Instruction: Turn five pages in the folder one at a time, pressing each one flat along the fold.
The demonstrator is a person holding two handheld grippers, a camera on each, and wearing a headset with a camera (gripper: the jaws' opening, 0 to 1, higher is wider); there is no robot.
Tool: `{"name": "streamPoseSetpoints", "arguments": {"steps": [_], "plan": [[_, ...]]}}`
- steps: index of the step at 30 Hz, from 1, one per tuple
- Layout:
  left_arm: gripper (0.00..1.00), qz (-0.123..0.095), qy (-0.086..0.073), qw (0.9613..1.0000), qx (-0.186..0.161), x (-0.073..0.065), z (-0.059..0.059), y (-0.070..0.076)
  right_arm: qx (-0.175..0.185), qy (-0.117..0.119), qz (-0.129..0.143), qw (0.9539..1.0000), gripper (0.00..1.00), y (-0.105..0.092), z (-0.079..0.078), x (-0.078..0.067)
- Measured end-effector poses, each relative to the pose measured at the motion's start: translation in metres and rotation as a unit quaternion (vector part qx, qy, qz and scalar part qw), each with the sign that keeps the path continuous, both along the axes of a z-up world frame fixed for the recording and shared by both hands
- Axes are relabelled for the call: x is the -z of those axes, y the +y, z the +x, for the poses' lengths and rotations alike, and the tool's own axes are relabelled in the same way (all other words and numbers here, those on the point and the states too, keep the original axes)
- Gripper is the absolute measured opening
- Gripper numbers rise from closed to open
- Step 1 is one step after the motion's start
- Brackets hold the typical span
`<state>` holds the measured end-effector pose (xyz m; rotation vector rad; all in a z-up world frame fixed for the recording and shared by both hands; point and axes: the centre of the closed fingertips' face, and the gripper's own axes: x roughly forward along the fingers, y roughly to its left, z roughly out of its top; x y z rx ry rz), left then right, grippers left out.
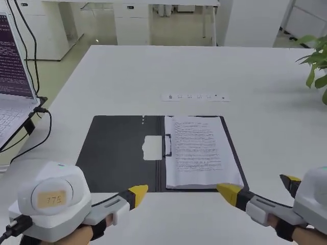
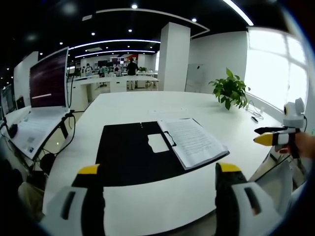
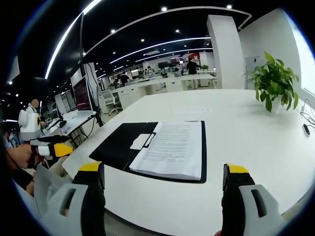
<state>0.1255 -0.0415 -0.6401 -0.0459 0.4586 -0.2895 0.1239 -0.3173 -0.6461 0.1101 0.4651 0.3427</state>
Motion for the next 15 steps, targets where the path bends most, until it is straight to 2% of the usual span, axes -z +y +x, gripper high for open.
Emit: {"name": "streamPoseSetpoints", "arguments": {"steps": [15], "plan": [[0.95,0.006,0.006,0.9999,0.008,0.0036,-0.0025,0.0001,-0.002,0.002,0.003,1.0000,1.00,0.0039,-0.0029,0.0008]]}}
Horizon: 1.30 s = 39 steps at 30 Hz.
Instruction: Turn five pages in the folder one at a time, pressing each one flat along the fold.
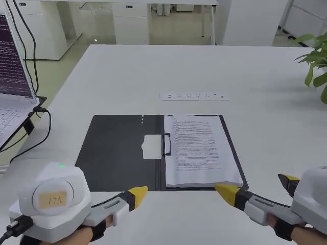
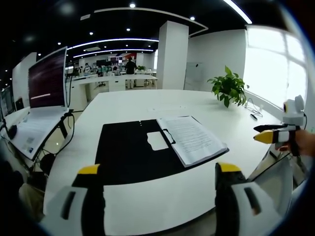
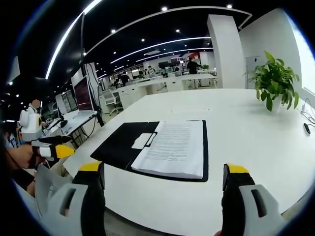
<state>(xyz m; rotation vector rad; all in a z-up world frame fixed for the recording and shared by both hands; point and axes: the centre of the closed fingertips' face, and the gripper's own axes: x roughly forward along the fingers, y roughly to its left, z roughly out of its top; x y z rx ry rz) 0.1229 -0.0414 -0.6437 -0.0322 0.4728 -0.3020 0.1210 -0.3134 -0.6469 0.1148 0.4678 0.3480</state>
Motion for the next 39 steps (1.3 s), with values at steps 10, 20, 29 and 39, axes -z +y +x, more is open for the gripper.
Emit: {"name": "streamPoseSetpoints", "arguments": {"steps": [10,20,29,39], "plan": [[0.94,0.004,0.003,0.9999,0.015,0.003,0.002,-0.005,0.002,0.002,0.003,1.0000,1.00,0.002,-0.003,0.000],[0.93,0.010,0.004,0.9993,0.035,0.005,0.009,-0.016,0.005,0.003,0.006,1.0000,0.99,0.003,-0.008,0.003],[0.92,0.015,0.004,0.9986,0.051,0.008,0.018,-0.024,0.013,0.003,0.011,0.9999,0.99,0.003,-0.010,0.003],[0.91,0.019,0.007,0.9977,0.065,0.011,0.023,-0.031,0.016,0.004,0.011,0.9998,0.98,0.003,-0.010,0.003]]}}
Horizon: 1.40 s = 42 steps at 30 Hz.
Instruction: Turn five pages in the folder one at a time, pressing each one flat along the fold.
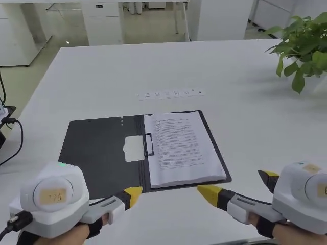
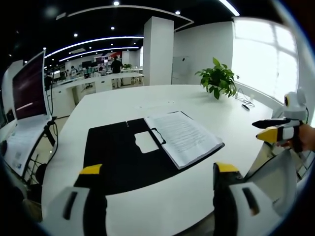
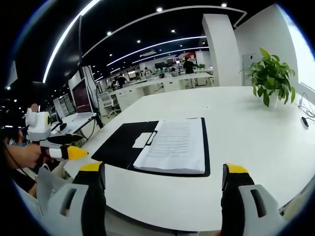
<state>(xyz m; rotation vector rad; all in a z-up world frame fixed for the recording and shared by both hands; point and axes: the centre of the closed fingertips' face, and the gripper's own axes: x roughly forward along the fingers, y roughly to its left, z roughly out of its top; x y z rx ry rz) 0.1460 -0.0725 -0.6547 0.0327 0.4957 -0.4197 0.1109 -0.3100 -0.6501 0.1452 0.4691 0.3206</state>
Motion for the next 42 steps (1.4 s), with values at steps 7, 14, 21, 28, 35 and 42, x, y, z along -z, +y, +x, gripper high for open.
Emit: {"name": "streamPoseSetpoints", "arguments": {"steps": [7,14,21,28,35,42], "plan": [[0.91,0.009,0.000,0.9996,0.026,0.006,0.008,-0.012,-0.003,0.001,-0.001,1.0000,0.98,0.006,-0.003,0.000],[0.90,0.026,0.000,0.9980,0.059,0.014,0.021,-0.026,0.000,-0.002,-0.002,1.0000,0.97,0.010,-0.007,-0.002],[0.90,0.033,-0.001,0.9960,0.083,0.019,0.031,-0.039,0.007,-0.006,-0.004,1.0000,0.97,0.010,-0.010,-0.004],[0.90,0.041,0.000,0.9926,0.114,0.027,0.041,-0.054,0.012,-0.005,-0.007,0.9999,0.96,0.013,-0.013,-0.004],[0.89,0.052,0.001,0.9888,0.140,0.032,0.055,-0.066,0.013,-0.008,-0.013,0.9998,0.96,0.017,-0.014,-0.005],[0.89,0.067,0.001,0.9834,0.169,0.040,0.065,-0.080,0.018,-0.007,-0.014,0.9997,0.96,0.017,-0.016,-0.003]]}}
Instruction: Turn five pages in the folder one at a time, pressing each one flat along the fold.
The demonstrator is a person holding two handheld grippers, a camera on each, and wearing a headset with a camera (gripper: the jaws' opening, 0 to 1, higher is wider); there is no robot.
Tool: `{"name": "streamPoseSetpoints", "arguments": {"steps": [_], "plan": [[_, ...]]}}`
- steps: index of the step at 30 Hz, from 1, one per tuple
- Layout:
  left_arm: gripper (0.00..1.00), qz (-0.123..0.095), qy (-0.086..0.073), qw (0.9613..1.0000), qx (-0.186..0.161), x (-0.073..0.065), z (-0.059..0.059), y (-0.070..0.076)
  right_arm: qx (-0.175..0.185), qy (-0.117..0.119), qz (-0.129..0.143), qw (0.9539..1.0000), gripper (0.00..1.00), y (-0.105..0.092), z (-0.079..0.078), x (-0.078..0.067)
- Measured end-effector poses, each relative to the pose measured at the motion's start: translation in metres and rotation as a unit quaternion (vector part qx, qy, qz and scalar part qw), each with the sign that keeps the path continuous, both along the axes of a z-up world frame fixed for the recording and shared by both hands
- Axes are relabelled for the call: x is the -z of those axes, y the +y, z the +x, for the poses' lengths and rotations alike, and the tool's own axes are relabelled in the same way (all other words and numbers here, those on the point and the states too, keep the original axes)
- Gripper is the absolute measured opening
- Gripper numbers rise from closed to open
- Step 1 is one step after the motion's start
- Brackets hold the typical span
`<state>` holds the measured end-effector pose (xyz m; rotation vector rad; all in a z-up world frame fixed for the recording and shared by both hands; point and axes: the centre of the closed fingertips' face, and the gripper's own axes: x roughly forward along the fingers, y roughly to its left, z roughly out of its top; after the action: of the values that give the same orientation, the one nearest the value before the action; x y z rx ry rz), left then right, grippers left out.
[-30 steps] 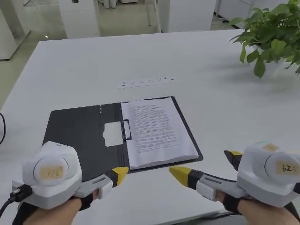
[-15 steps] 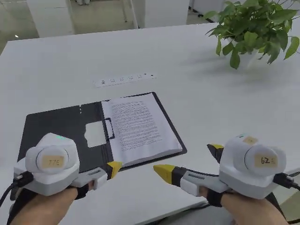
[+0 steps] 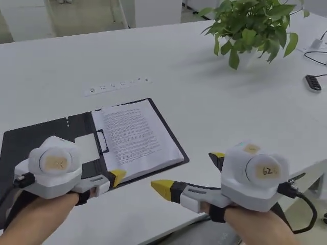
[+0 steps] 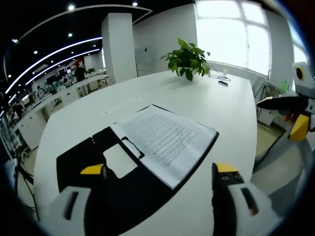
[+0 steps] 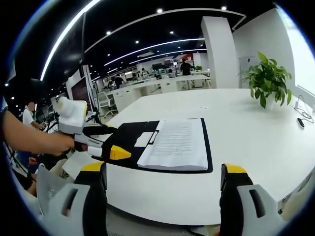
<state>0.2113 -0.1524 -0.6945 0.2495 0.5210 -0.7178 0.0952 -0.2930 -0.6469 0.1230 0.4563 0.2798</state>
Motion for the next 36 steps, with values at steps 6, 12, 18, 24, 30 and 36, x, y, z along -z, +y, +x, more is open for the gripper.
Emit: {"name": "streamPoseSetpoints", "arguments": {"steps": [6,12,18,24,30,36], "plan": [[0.88,0.017,0.001,0.9993,0.033,0.007,0.011,-0.019,0.002,-0.002,-0.003,1.0000,0.96,0.001,0.001,-0.002],[0.88,0.011,-0.012,0.9977,0.066,0.006,0.020,-0.046,0.006,-0.003,-0.007,1.0000,0.96,0.001,0.002,-0.002],[0.87,0.009,-0.002,0.9969,0.078,0.014,0.019,-0.064,0.006,-0.004,-0.013,0.9999,0.95,0.002,0.003,-0.003],[0.87,0.001,-0.001,0.9961,0.089,0.022,0.019,-0.086,0.009,-0.003,-0.016,0.9998,0.95,0.003,0.005,-0.002],[0.85,-0.002,0.000,0.9960,0.090,0.031,0.020,-0.100,0.009,-0.004,-0.029,0.9995,0.94,0.004,0.005,0.000],[0.85,-0.012,0.002,0.9964,0.083,0.041,0.029,-0.113,0.012,-0.004,-0.031,0.9995,0.93,0.005,0.007,0.001]]}}
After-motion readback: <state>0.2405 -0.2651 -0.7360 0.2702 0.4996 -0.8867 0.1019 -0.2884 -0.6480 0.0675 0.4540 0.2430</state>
